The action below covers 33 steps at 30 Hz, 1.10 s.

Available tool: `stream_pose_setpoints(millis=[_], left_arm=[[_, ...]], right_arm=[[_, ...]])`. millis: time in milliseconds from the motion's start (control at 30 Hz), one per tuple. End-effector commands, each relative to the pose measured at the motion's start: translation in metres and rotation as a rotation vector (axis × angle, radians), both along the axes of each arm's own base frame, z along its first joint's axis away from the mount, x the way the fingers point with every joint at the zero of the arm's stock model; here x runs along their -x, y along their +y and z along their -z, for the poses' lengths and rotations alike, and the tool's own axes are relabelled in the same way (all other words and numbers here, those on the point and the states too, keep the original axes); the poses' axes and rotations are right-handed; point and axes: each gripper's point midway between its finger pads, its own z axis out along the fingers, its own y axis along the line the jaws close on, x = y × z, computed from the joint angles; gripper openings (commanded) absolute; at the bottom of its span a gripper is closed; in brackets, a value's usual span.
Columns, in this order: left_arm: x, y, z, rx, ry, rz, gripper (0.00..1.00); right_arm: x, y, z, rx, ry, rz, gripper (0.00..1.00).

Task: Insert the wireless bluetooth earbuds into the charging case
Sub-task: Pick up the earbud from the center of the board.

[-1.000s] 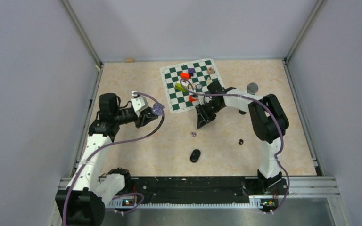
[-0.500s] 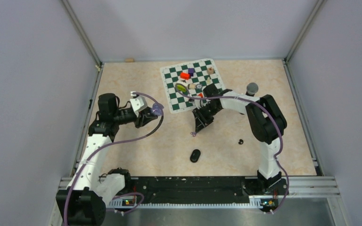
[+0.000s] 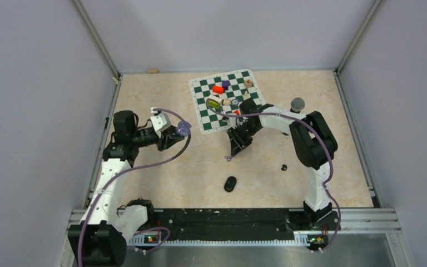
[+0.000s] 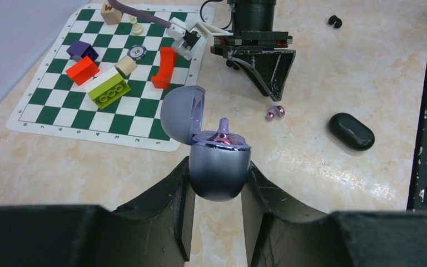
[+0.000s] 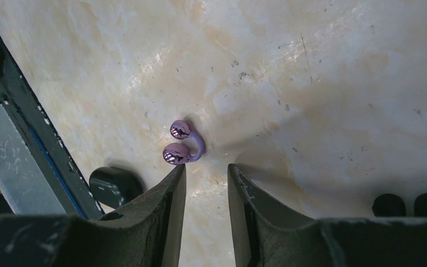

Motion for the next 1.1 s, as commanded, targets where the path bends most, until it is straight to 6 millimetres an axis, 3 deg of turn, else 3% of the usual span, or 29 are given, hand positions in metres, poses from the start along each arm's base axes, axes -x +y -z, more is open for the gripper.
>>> stream_pose_setpoints(millis=[0,1067], left_arm=[[0.0010,-0.0001,-0.0113,0.029,-0.041,0.019,0.00],[0.0009,0.0006,-0.0101,0.045,-0.028,0.028,0.00]], right_arm=[[-0.0132,-0.0089,0.0055,0.056,-0.046,-0.001,0.34],[-0.0095,-0.0069,0.0038,0.007,0.005,0.002,0.34]])
